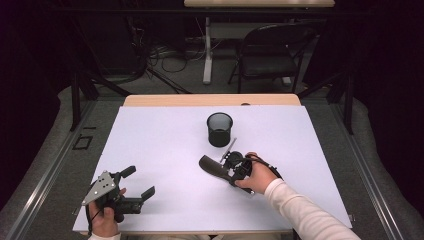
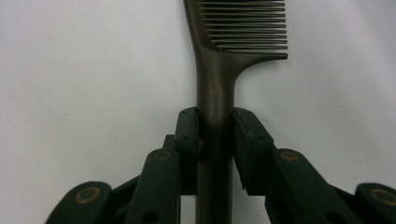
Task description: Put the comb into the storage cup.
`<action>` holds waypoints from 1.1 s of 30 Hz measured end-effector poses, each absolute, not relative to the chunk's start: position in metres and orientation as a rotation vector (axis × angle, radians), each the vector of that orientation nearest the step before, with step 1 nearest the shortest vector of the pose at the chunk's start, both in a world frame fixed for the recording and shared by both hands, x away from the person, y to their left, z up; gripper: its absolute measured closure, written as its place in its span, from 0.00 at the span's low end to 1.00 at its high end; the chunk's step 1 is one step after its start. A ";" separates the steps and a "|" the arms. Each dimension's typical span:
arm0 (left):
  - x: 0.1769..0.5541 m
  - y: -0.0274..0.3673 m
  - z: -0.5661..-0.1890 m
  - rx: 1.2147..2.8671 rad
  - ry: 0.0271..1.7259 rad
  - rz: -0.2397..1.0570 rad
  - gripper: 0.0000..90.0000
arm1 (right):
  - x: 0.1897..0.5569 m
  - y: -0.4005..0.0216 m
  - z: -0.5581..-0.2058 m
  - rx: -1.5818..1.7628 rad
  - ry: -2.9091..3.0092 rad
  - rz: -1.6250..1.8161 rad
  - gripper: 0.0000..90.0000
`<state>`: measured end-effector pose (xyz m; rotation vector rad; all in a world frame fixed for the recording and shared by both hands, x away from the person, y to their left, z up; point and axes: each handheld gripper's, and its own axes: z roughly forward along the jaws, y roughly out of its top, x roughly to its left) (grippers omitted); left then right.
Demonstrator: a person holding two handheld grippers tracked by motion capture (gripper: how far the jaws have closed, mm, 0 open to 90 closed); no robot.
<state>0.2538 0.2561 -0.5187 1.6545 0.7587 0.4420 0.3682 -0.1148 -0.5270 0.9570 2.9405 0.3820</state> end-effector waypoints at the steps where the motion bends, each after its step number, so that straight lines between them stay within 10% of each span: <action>1: 0.254 0.256 -0.519 1.654 0.759 0.442 0.00 | 0.368 -0.115 -0.527 0.958 2.940 0.382 0.81; 33: 0.254 0.256 -0.519 1.658 0.767 0.444 0.01 | 0.363 -0.117 -0.516 0.967 2.912 0.491 0.81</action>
